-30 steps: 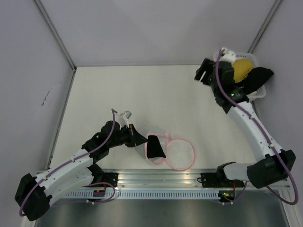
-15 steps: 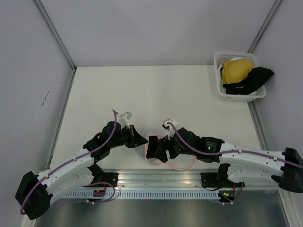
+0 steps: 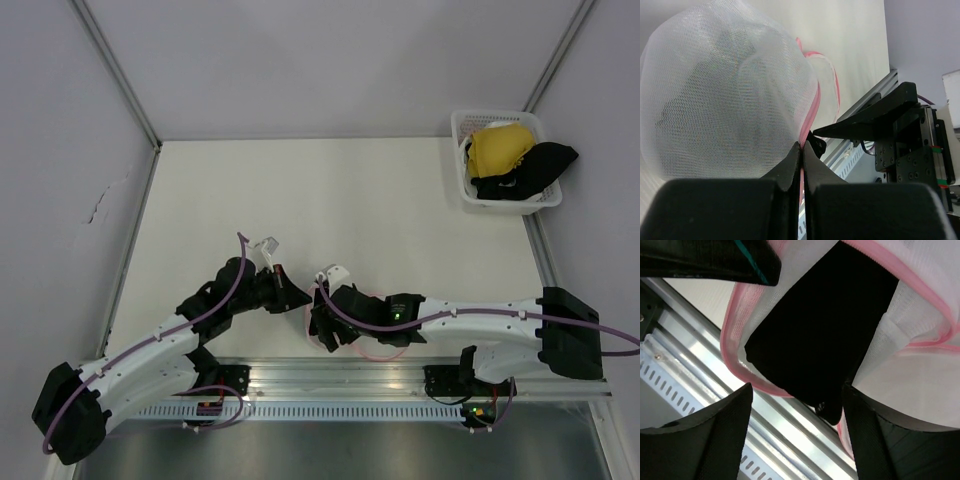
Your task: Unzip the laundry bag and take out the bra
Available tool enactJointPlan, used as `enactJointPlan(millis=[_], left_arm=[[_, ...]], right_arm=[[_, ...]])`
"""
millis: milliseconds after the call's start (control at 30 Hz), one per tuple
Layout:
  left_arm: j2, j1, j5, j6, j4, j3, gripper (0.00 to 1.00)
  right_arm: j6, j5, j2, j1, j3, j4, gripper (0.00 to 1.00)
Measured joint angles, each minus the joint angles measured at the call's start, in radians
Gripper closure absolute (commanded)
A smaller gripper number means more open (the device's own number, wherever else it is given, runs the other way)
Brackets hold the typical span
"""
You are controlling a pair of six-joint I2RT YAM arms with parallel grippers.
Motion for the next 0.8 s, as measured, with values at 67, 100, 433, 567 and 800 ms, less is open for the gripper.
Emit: enactJointPlan(millis=[67,100,433,567,800], left_arm=[[-0.001,0.000,0.000,0.000,0.000,0.000,0.98],[-0.003,0.000,0.000,0.000,0.000,0.000,0.98],[-0.035,0.000,0.000,-0.001,0.000,0.000,0.98],[-0.048,0.000,0.000,-0.006,0.000,-0.001,0.98],[-0.051,0.000,0.000,-0.010,-0.002,-0.015,0.98]], right_arm=[[-0.004,0.021,0.027,0.002,0.010,0.000,0.30],[-0.005,0.034,0.041,0.002,0.014,-0.002,0.35],[0.004,0.200,0.121,0.003,0.045,-0.083,1.00],[0.005,0.237,0.071,0.008,0.045,-0.103,1.00],[0.003,0.244,-0.228,0.009,0.047,-0.115,1.00]])
